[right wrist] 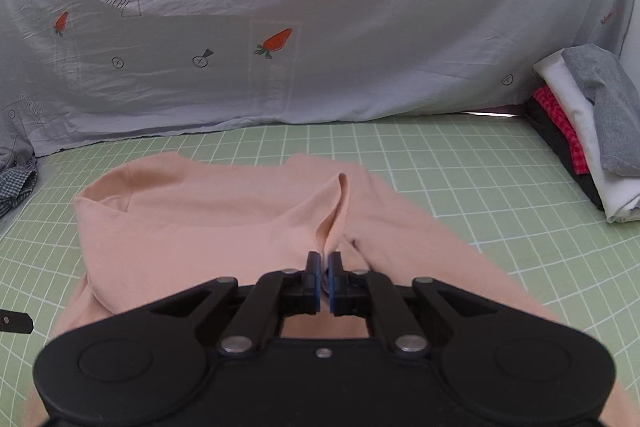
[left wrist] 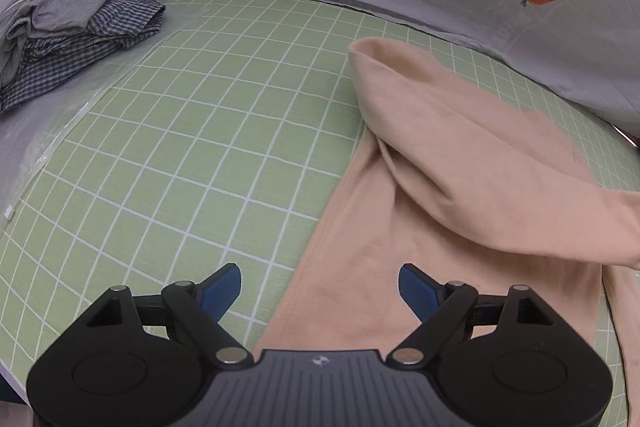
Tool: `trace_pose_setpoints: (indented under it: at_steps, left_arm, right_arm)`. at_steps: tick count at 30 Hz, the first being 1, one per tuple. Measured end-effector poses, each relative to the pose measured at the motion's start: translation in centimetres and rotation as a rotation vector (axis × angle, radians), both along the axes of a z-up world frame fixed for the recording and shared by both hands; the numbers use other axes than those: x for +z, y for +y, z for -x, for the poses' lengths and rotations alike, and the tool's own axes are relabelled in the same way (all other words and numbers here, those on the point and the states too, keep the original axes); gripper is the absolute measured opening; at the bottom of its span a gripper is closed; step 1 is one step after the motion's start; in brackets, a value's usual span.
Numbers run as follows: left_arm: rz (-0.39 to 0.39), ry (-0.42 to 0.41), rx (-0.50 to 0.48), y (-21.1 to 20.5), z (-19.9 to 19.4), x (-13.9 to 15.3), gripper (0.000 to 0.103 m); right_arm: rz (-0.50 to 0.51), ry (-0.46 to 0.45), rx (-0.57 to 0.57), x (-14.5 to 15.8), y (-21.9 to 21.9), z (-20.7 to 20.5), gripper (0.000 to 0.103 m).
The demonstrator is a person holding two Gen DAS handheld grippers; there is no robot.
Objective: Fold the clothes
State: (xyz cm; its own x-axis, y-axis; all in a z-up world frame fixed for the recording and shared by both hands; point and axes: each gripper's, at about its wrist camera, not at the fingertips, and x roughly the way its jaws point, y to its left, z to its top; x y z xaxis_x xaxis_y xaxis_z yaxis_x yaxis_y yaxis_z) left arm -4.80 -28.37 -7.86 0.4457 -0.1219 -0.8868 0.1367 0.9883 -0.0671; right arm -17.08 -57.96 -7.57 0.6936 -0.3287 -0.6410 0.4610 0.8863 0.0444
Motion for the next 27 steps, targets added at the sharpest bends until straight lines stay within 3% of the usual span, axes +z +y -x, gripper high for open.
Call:
trace_pose_setpoints:
  at_steps: [10, 15, 19, 22, 23, 26, 27]
  left_arm:
    - [-0.119, -0.024, 0.132, -1.9, 1.1, 1.0, 0.086]
    - [-0.161, -0.012, 0.184, -1.2, 2.3, 1.3, 0.086]
    - [-0.14, -0.007, 0.208, -0.3, 3.0, 1.3, 0.087]
    - [-0.102, -0.028, 0.206, 0.3, 3.2, 1.3, 0.091]
    - [-0.09, -0.036, 0.203, 0.6, 3.3, 1.4, 0.091]
    - [-0.05, -0.063, 0.189, 1.9, 3.4, 1.2, 0.092]
    - [-0.036, -0.07, 0.185, 2.6, 3.5, 1.1, 0.092]
  right_arm:
    - [-0.01, 0.004, -0.206, -1.7, -16.6, 1.8, 0.0]
    - [-0.038, 0.043, -0.303, -3.8, -20.5, 2.9, 0.0]
    - [-0.098, 0.085, -0.307, -5.3, -19.4, 3.3, 0.002]
    - [-0.11, 0.102, -0.285, -5.7, -17.1, 3.7, 0.019]
    - [-0.114, 0.104, -0.278, -5.6, -16.1, 3.9, 0.031]
    - [-0.118, 0.11, -0.252, -5.2, -12.4, 4.4, 0.04]
    - [-0.118, 0.112, -0.243, -5.0, -11.2, 4.6, 0.05]
